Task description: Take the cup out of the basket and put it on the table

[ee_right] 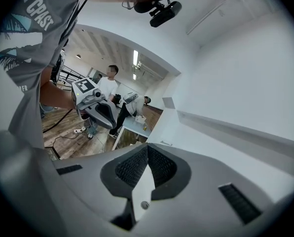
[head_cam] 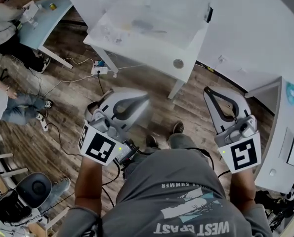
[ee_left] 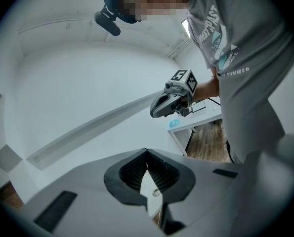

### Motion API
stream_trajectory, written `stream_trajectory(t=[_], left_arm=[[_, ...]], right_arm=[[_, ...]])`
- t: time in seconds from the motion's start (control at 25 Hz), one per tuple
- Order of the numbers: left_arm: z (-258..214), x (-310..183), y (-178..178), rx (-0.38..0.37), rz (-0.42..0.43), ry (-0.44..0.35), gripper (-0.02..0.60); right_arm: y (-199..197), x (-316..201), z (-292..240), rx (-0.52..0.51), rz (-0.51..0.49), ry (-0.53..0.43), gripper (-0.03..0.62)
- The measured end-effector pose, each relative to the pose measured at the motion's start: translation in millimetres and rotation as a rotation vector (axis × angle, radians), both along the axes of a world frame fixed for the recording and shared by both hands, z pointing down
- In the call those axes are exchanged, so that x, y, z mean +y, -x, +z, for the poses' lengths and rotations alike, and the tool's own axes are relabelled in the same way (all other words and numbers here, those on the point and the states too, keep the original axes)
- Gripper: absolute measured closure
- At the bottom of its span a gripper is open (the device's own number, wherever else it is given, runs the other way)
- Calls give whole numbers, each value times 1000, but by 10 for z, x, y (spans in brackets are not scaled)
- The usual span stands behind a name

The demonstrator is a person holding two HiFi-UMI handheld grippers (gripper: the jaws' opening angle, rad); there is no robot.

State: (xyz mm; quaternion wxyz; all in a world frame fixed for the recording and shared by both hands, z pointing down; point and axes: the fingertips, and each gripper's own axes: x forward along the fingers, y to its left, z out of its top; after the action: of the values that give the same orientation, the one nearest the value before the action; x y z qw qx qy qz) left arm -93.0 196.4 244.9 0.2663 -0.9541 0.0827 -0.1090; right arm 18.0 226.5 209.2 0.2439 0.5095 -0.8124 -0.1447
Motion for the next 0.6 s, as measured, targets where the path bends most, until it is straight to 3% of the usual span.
stream_trajectory(t=[0.6], left_arm=[[-96,-549,-905,-45,-142,16,571]], right_arm=[[-962,-696,-62,-68,-136,-27,582]])
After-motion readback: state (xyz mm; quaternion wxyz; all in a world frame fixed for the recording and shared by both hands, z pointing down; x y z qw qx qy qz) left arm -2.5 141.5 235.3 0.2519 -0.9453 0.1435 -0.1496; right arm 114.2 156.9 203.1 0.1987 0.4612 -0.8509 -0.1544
